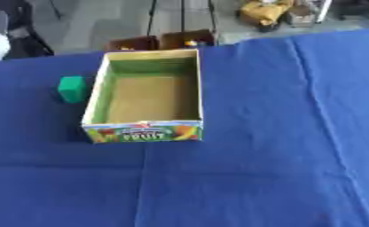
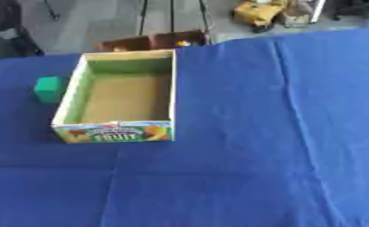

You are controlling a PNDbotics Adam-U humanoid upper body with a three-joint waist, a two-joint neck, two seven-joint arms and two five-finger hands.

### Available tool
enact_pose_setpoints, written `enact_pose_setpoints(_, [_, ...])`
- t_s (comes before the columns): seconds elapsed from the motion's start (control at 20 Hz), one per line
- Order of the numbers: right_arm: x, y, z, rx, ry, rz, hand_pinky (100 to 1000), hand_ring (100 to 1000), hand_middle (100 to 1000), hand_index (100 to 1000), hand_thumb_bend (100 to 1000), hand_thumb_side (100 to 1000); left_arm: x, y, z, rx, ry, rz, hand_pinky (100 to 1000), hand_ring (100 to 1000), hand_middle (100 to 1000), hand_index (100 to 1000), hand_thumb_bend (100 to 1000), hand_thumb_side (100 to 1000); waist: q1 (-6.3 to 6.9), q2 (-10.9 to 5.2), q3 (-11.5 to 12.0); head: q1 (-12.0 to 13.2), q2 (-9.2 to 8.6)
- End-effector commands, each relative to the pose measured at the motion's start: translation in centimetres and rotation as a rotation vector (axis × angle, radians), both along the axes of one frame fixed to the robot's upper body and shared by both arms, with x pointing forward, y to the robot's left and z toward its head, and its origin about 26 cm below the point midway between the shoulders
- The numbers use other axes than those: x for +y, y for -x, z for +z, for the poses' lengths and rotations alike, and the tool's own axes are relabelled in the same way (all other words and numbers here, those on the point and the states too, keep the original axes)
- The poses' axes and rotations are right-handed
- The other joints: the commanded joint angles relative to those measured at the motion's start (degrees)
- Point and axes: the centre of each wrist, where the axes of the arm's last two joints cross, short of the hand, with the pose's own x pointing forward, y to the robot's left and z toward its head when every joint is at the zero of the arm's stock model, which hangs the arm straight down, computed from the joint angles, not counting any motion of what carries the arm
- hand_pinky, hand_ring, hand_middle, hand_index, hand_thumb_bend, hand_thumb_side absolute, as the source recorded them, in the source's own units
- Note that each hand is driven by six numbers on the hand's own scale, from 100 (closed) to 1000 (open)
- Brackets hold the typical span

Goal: Pick up objects on the table and place them in the box.

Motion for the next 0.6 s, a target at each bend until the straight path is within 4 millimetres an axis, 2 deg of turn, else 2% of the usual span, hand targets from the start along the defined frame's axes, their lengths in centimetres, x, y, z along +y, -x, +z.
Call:
enact_pose_setpoints(0.05, [-0.2,0.5,1.1,-0.030,0.040,0.002,691,717,528,750,100,869,2.4,-0.2,1.9,0.024,-0.132,0.104,829,907,944,1000,100,805,0.06,-0.71,-0.18,0.60,-1.42])
enact_pose_setpoints(0.3, [-0.2,0.5,1.3,-0.030,0.060,0.008,693,718,525,751,100,876,3.9,-1.8,2.4,0.082,-0.207,0.171,844,920,950,1000,101,792,0.41,0.07,-0.72,1.01,-2.95])
enact_pose_setpoints(0.35, [-0.2,0.5,1.4,-0.031,0.064,0.009,693,718,524,751,100,875,4.1,-2.1,2.4,0.098,-0.219,0.182,848,926,954,1000,129,765,0.45,0.24,-0.88,1.07,-3.26])
enact_pose_setpoints(0.5, [-0.3,0.5,1.5,-0.033,0.073,0.013,694,718,523,751,100,888,4.5,-3.1,2.4,0.141,-0.249,0.209,854,933,961,1000,200,776,0.56,0.66,-1.35,1.30,-4.08])
enact_pose_setpoints(0.6, [-0.3,0.5,1.6,-0.033,0.079,0.014,695,719,521,751,100,890,4.6,-3.8,2.3,0.186,-0.274,0.223,870,950,980,1000,310,809,0.67,0.97,-1.66,1.52,-4.57])
